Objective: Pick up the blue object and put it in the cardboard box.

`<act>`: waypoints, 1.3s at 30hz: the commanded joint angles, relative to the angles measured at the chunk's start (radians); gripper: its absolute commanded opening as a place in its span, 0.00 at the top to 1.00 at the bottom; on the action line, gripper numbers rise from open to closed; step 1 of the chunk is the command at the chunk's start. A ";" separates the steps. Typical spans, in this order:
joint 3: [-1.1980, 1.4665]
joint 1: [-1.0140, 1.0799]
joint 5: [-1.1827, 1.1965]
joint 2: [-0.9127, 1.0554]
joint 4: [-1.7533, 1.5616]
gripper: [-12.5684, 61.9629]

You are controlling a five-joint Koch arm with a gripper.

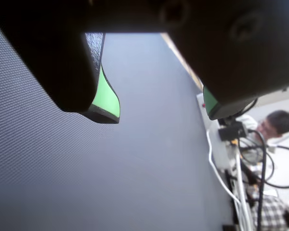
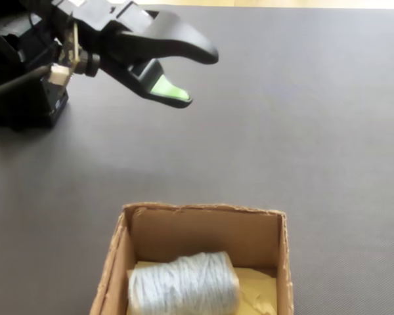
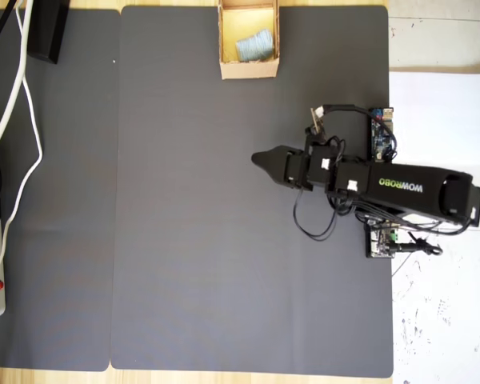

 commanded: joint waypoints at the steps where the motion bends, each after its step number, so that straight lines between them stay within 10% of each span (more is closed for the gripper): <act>1: 0.006 -0.034 0.034 0.091 -0.061 0.36; 39: 0.304 -0.204 0.032 0.091 0.040 0.37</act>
